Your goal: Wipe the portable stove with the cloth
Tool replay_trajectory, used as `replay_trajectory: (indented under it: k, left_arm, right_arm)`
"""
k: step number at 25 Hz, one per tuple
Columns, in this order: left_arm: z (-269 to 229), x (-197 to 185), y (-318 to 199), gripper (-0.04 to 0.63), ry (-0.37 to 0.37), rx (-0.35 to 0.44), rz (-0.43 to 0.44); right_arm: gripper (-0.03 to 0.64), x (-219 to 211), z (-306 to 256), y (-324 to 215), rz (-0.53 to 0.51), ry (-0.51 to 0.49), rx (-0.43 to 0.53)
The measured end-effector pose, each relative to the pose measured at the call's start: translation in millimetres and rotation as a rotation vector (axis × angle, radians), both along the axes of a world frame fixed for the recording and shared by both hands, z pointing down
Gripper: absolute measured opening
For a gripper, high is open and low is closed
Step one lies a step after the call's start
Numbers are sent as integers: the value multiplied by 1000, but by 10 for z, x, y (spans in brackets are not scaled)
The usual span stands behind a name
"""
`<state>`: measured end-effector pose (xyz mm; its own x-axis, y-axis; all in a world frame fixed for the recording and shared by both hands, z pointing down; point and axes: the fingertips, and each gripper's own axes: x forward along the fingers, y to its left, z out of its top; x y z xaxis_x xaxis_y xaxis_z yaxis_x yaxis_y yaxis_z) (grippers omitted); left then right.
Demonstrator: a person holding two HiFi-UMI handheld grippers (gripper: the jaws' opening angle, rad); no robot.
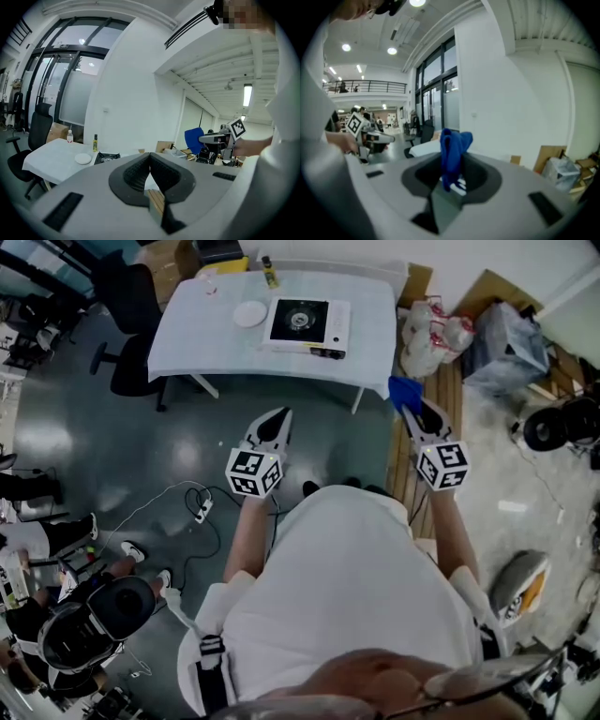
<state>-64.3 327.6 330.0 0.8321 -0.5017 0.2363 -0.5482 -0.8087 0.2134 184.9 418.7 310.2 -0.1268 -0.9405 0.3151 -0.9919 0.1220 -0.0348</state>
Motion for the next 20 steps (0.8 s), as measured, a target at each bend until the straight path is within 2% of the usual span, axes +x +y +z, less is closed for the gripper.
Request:
replay_trajectory:
  k: [20]
  left_arm:
    - [208,-615,-142,32,5,-28,18]
  right_arm:
    - [129,-577,134,-121,10,-12,-25]
